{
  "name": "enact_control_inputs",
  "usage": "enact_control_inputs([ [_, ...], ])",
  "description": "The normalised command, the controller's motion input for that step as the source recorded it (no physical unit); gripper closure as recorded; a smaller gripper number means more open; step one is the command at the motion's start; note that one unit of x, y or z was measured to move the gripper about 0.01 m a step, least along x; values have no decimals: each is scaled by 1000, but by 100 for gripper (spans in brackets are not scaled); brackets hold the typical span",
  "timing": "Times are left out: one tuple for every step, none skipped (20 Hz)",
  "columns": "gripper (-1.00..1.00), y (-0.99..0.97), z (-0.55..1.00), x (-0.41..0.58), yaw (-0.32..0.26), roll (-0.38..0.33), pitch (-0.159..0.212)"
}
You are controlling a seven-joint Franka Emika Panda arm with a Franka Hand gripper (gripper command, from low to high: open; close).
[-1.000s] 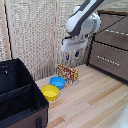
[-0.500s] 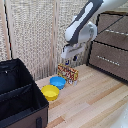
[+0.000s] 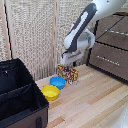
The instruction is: Kindly direct your grabber toward the cereal bar. Delicately grip the cereal bar using your grabber. Transport the clutched cereal bar to the rear part of the organizer. Set the cereal bar down and place it in the rear section of the organizer.
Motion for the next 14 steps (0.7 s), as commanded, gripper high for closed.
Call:
enact_control_inputs([
  [100, -154, -137, 220, 0, 0, 3],
  [100, -109, -103, 137, 0, 4, 4],
  [100, 0, -94, 49, 19, 0, 0],
  [100, 0, -46, 43, 9, 0, 0],
  [100, 0, -31, 40, 4, 0, 1],
  [100, 0, -9, 43, 0, 0, 12],
  [100, 0, 0, 37, 0, 0, 26],
  [100, 29, 0, 9, 0, 0, 43],
  [100, 23, 0, 0, 0, 0, 56],
  [100, 34, 0, 0, 0, 0, 63],
  [100, 80, 0, 0, 0, 0, 56],
  [100, 80, 0, -14, 0, 0, 45],
  [100, 134, 0, -60, 14, 0, 36],
  [100, 106, 0, -51, 0, 0, 12],
])
